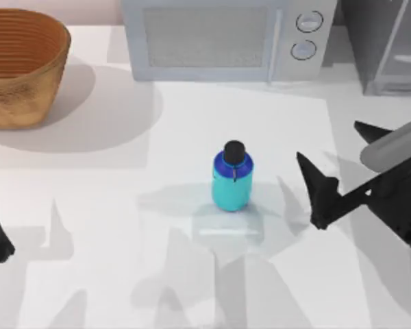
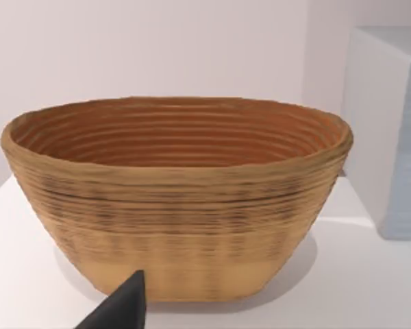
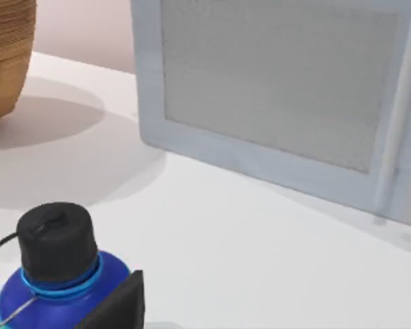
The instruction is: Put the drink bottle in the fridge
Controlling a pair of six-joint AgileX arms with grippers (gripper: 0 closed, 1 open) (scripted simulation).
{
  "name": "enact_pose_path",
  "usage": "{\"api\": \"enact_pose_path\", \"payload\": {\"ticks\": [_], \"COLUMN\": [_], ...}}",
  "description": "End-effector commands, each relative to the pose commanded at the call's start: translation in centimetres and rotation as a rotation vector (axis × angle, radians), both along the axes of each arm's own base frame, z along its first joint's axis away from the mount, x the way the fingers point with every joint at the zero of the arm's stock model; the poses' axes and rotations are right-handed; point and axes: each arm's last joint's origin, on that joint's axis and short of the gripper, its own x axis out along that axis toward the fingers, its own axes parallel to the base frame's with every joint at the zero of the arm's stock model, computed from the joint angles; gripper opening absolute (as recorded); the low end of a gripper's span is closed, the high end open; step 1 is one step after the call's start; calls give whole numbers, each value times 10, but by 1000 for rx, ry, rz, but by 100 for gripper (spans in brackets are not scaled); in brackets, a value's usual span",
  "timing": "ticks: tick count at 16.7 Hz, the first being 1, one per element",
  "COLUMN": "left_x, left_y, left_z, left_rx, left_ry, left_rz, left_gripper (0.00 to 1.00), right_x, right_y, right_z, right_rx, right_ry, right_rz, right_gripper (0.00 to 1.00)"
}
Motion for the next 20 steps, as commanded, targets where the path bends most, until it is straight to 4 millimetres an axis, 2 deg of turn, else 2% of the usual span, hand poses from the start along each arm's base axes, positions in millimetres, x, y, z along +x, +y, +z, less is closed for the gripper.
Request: {"api": "enact_pose_path", "payload": {"ticks": [5,9,11,17,20], "left_x": [0,0,0,0,0], "left_y": [0,0,0,0,0], "left_z": [0,0,0,0,0], "left_rx": [0,0,0,0,0], "left_ry": [0,0,0,0,0], "left_rz": [0,0,0,0,0], "left_gripper": [100,100,100,100,100], "right_x": [7,3,2,2,13], "right_y": [37,53,56,55,66], "right_z": [-51,-79,-84,-85,-87], "right_rx": [-2,5,7,6,7], "right_ry": [6,-3,-7,-4,-7], "right_rz": [136,204,218,215,220], "right_gripper": [100,100,100,100,100]}}
